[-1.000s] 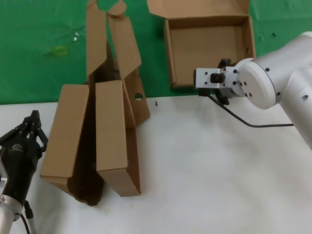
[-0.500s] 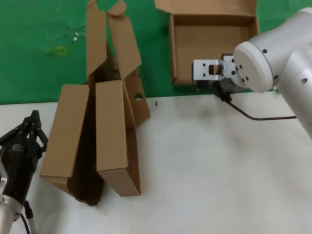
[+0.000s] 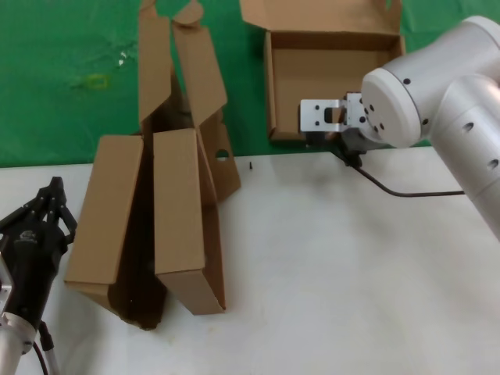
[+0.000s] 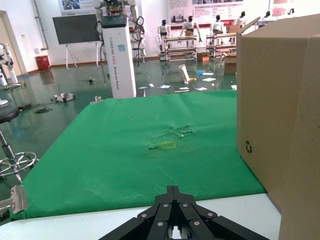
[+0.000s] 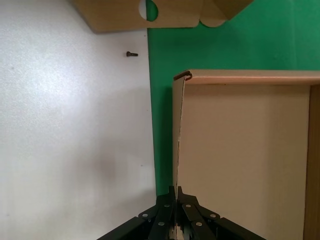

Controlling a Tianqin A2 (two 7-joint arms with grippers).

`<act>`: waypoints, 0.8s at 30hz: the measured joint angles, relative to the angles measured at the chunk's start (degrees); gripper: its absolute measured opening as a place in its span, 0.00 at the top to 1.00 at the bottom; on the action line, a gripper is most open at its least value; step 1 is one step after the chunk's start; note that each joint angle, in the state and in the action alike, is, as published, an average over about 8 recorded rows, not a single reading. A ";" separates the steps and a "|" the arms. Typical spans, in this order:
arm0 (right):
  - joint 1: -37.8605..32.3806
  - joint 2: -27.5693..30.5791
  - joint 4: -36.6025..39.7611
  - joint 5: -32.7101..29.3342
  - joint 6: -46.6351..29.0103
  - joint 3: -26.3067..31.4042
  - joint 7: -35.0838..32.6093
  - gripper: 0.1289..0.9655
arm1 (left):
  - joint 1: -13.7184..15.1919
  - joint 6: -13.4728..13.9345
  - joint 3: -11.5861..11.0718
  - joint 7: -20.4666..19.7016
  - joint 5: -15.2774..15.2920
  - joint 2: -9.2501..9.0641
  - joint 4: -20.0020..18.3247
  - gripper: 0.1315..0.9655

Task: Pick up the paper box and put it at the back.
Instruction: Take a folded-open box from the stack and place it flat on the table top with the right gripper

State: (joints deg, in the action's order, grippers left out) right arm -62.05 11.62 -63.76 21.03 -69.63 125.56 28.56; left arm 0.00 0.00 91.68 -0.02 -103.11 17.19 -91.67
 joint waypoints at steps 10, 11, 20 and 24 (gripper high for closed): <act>0.03 0.06 0.82 0.94 -0.39 0.38 0.06 0.98 | 0.00 0.00 0.00 0.00 0.00 0.00 0.00 0.99; 0.02 0.07 0.97 1.03 -0.32 0.40 0.05 0.98 | 0.00 0.00 0.00 0.00 0.00 0.00 0.00 0.99; -0.05 -0.14 2.79 1.36 1.05 0.72 0.05 0.97 | 0.00 0.00 0.00 0.00 0.00 0.00 0.00 0.99; 0.08 -0.19 3.04 1.07 1.50 0.84 0.42 0.95 | 0.00 0.00 0.00 0.00 0.00 0.00 0.00 0.99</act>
State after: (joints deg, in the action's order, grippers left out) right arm -61.97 11.43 -60.72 22.09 -68.13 126.40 28.99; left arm 0.00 0.00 91.68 -0.02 -103.11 17.19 -91.67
